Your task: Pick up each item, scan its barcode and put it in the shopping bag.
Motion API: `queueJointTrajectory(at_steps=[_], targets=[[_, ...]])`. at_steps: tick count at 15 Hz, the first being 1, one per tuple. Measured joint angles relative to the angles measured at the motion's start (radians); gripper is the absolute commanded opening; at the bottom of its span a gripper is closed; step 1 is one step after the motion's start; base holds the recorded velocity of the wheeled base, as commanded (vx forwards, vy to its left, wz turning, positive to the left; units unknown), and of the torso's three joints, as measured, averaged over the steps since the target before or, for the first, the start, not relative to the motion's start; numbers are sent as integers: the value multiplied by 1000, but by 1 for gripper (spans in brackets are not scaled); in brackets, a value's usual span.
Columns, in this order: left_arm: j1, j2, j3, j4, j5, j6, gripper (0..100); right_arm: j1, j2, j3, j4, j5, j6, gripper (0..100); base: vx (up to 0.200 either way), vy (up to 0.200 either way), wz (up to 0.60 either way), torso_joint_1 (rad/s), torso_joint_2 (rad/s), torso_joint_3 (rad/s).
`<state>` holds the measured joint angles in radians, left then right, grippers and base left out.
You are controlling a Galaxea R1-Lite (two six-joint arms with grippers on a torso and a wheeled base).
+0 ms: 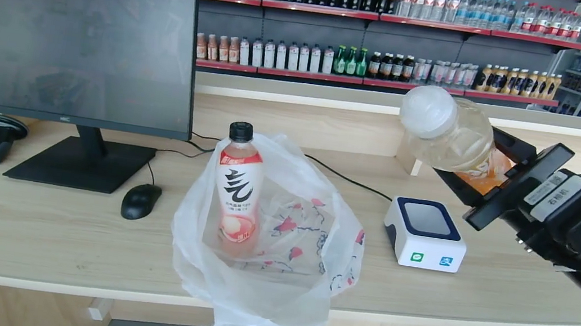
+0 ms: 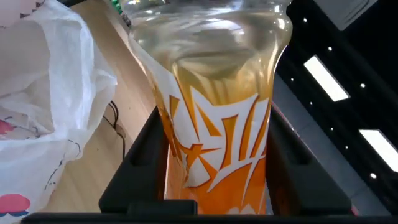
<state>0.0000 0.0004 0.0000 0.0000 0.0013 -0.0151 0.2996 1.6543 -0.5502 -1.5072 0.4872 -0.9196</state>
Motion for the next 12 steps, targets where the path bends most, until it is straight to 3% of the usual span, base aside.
queueJointTrajectory(at_steps=[5,12], targets=[[0,0,0,0,0,0,100,-7,127,5,-59,116,-196,0,0,0,0,0,0,0],[0,0,0,0,0,0,100,-76,154,85,-63,126,-306,0,0,0,0,0,0,0]])
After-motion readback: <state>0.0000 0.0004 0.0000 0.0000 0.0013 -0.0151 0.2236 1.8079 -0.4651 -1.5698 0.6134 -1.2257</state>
